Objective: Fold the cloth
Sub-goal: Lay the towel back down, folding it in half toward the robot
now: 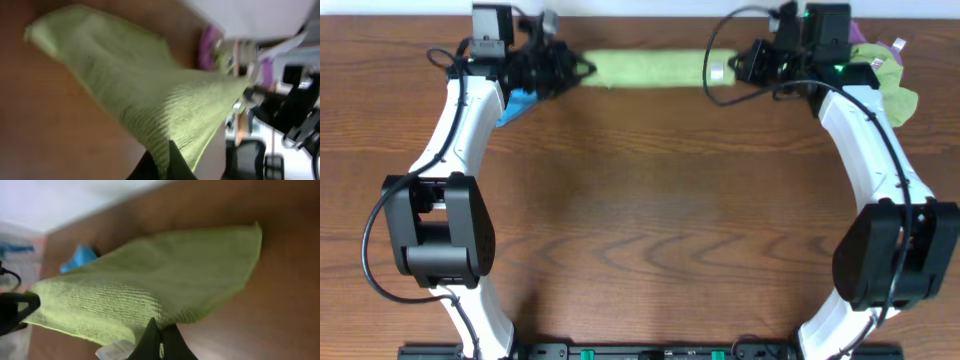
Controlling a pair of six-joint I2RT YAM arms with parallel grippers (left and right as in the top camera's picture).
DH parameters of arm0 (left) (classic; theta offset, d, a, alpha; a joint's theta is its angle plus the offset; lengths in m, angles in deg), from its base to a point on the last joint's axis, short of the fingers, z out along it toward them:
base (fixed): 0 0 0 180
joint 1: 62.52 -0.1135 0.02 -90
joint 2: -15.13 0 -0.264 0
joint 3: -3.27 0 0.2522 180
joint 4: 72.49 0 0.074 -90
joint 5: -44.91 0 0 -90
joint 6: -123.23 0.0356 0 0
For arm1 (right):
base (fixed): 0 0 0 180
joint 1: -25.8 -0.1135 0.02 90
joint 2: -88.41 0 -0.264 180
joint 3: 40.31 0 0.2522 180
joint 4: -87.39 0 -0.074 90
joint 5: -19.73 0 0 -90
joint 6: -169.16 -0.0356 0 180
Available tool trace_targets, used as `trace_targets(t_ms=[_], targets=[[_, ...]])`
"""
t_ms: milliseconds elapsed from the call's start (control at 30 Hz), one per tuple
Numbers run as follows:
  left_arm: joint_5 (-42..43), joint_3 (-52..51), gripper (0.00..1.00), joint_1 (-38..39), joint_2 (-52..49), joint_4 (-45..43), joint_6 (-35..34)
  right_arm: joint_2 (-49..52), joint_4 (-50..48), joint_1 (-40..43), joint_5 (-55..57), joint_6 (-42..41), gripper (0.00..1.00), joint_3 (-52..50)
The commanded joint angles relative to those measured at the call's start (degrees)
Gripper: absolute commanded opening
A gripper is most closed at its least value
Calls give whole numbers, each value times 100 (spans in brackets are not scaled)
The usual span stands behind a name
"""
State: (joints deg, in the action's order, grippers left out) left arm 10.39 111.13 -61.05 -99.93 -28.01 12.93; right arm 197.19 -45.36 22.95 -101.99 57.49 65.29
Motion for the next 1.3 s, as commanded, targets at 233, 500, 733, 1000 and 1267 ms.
trace_targets(t_ms=[233,500,733,1000,1267], targets=[[96,55,6,70,0,2271,2581,-4,1434,-293,96,846,1,48],[92,-85,6,413,0,3392,3578,-396,2354,-280,605,1473,1,35],[229,-798,6,472,22,3399,3788,-903,2393,-264,627,1827,1,-610],[271,-1628,6,472,142,3379,4006,-1941,1580,-234,575,1670,2,-2518],[595,-2415,6,494,229,3399,4374,-2549,1307,-249,470,1484,1,-3904]])
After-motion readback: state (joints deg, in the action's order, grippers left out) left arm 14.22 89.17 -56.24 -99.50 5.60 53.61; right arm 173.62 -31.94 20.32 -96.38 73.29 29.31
